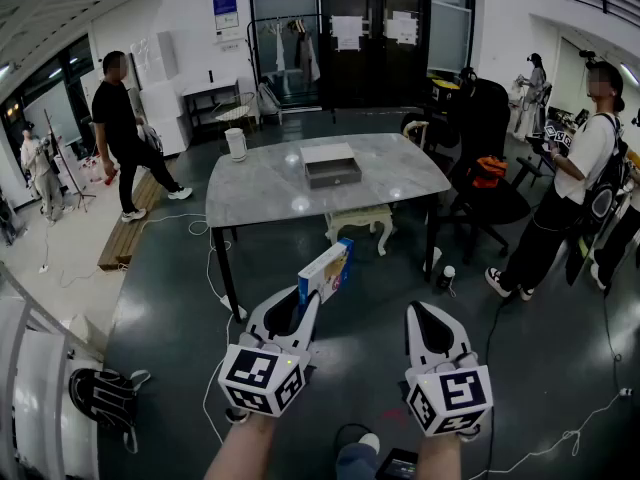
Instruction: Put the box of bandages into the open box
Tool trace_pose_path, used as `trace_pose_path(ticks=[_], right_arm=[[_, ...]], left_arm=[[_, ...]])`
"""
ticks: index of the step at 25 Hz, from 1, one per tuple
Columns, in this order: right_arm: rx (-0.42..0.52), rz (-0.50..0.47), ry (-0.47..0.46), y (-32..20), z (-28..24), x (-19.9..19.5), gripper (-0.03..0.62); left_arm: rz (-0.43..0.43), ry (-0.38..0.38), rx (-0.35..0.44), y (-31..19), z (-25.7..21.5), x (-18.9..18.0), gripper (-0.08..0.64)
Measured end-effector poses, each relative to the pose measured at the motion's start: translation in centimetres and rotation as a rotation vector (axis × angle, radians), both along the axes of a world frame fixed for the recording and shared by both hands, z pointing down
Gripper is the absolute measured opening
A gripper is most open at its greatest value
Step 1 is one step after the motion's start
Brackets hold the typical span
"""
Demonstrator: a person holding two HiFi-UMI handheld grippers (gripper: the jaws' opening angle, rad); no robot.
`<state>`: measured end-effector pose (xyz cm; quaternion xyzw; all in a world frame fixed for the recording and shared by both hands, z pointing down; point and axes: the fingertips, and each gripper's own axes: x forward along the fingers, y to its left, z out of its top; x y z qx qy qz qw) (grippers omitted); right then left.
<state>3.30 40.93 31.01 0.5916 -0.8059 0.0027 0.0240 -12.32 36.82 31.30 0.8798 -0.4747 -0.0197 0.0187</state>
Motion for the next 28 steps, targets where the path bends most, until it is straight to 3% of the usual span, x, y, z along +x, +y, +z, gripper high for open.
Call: trace_pose_path(ticks=[12,28], right_arm=[[-0.005,-0.004,0.004,6.7,-0.8,-5.0,0.025],[0.022,-0.068,0.035,-4.8,-3.1,1.8,0.025]], left_arm=[[-0.01,0.039,0.01,7.2,-0.6,-4.9,0.089],[-0.104,0.082,0.013,-3.4,-1.7,0.0,0.089]])
